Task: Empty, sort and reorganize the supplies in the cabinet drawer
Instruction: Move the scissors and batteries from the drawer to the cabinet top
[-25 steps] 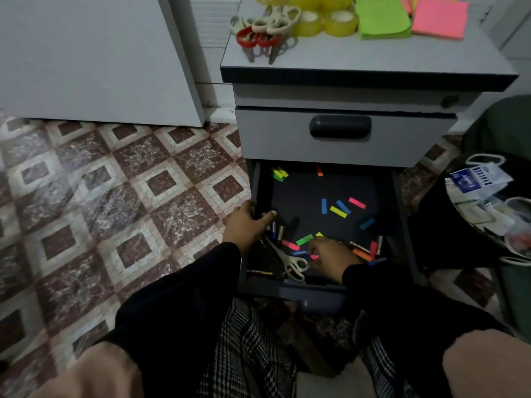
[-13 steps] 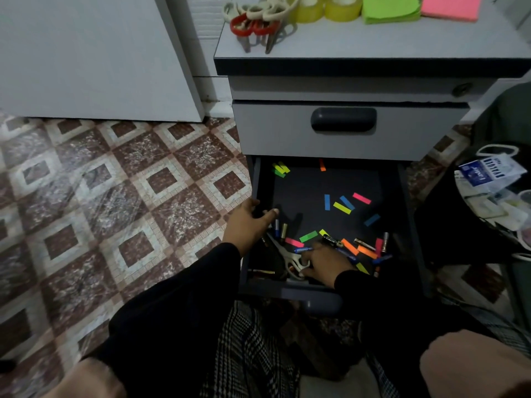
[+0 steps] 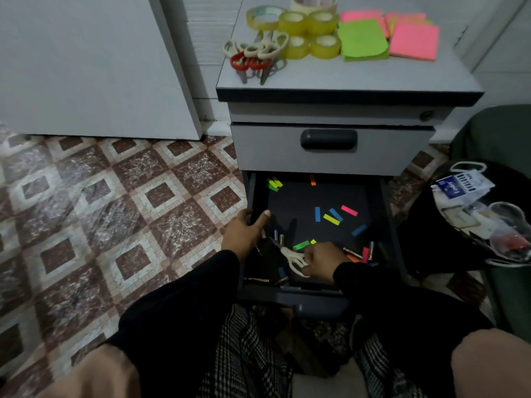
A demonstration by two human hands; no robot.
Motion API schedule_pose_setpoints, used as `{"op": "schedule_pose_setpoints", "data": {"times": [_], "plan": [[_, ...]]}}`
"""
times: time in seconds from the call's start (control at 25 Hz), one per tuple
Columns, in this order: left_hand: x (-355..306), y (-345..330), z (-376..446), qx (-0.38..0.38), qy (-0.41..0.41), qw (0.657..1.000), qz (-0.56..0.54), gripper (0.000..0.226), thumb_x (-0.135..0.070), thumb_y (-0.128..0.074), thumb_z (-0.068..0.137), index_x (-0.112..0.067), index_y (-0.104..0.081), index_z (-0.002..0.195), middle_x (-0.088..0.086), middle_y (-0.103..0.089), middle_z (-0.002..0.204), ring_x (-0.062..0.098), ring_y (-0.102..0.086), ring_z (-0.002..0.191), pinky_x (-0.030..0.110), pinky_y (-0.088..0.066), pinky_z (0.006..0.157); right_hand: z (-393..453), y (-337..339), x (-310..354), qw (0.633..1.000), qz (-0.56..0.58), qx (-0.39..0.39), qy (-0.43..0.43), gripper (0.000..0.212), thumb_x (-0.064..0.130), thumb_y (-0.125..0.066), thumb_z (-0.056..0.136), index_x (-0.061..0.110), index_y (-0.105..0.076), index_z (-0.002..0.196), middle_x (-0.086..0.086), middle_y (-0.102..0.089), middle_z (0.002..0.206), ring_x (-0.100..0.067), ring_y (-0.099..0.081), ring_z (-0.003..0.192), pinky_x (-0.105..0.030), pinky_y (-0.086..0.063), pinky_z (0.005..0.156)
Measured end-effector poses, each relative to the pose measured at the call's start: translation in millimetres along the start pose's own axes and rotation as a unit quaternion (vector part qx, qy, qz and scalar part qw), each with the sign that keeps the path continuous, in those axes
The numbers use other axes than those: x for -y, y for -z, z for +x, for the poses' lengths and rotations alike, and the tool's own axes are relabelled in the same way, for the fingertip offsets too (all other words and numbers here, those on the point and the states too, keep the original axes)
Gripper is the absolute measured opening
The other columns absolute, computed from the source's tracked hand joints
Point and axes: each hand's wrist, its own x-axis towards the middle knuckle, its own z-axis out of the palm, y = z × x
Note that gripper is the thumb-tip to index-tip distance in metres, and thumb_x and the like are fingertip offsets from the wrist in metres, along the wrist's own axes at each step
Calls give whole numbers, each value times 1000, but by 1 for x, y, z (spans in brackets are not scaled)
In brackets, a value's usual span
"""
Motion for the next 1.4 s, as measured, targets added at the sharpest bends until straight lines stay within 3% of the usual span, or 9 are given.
{"op": "schedule_pose_setpoints", "data": {"times": [0.12,0.2,0.32,0.52,0.68,1.12,1.28,1.4], "plan": [[-6,3,-7,6,-2,999,-37,64,-51,-53,89,-15,-40,141,9,-46,142,25,-48,126,37,-41,104,-17,22,2,999,-1,-45,5,22,24,-64,81,19,-45,70,-4,-54,89,-20,-48,78,-26,-35,58],[-19,8,-16,3,-21,999,-49,64,-49,-54,89,-14,-40,141,10,-44,144,25,-45,129,36,-40,106,-32,41,5,997,-10,-77,6,15,25,-63,80,14,-53,82,-4,-57,93,-21,-52,82,-27,-40,66],[-47,16,-26,-8,-57,997,-53,62,-47,-55,89,-12,-42,140,9,-45,143,24,-47,128,35,-39,106,-51,75,14,991,-20,-130,9,22,27,-63,78,13,-60,94,-4,-60,97,-25,-59,93,-29,-42,71],[-91,36,-38,-4,-107,991,-86,61,-46,-56,89,-14,-41,139,11,-48,139,23,-49,125,33,-42,103,-81,126,35,982,-29,-186,21,18,30,-64,78,17,-56,88,-4,-59,91,-26,-55,86,-28,-37,62],[-125,52,-42,-28,-144,985,-88,63,-48,-55,89,-14,-41,139,11,-43,143,25,-44,129,36,-41,104,-99,164,51,971,-31,-234,36,19,31,-65,76,17,-57,87,-8,-63,98,-28,-58,90,-31,-42,69],[-178,87,-19,-86,-208,967,-118,53,-46,-58,88,-15,-50,131,6,-57,127,17,-54,111,30,-44,93,-94,239,84,941,-16,-334,57,16,28,-64,80,16,-53,83,-7,-62,98,-26,-56,88,-29,-38,67],[-180,96,4,-104,-230,967,-48,54,-51,-56,86,-20,-51,130,5,-57,127,20,-54,115,42,-46,99,-69,258,92,937,25,-347,35,18,29,-61,82,15,-50,81,-6,-56,88,-25,-51,81,-28,-33,62],[-184,102,18,-112,-245,963,7,57,-53,-56,86,-19,-51,131,6,-54,129,22,-53,115,43,-46,98,-52,265,93,939,38,-342,12,24,30,-60,83,17,-44,72,-4,-52,82,-23,-47,76,-28,-34,62]]}}
